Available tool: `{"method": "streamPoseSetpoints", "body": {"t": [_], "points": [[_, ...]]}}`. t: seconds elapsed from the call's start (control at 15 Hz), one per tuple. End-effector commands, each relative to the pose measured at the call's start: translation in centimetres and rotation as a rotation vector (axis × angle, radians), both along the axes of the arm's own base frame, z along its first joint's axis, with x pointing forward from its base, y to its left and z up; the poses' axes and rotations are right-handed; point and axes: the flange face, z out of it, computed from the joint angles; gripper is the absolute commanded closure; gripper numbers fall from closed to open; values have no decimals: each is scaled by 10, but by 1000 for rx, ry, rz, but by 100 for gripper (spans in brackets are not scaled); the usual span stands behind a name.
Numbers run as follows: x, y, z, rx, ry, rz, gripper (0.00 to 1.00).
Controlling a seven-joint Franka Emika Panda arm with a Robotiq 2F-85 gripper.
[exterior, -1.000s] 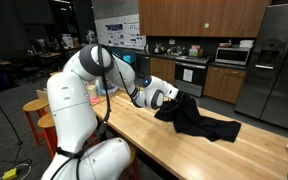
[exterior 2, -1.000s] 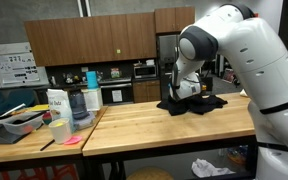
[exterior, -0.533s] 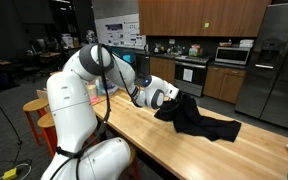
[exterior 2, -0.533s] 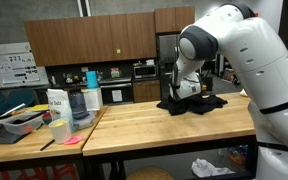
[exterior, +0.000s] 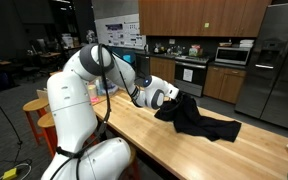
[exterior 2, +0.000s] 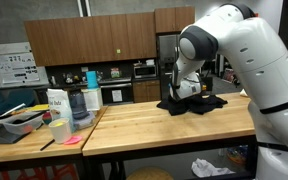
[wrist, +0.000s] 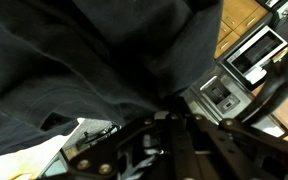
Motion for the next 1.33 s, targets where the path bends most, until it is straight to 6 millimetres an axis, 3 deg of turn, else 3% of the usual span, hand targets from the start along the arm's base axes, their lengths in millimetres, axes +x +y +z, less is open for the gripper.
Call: {"method": "streamPoseSetpoints", "body": {"t": [0.0,1.07,1.27], "points": [[0,0,0,0,0,0,96],[0,0,0,0,0,0,99],[-3,0,12,-10,-14,3,99]]}}
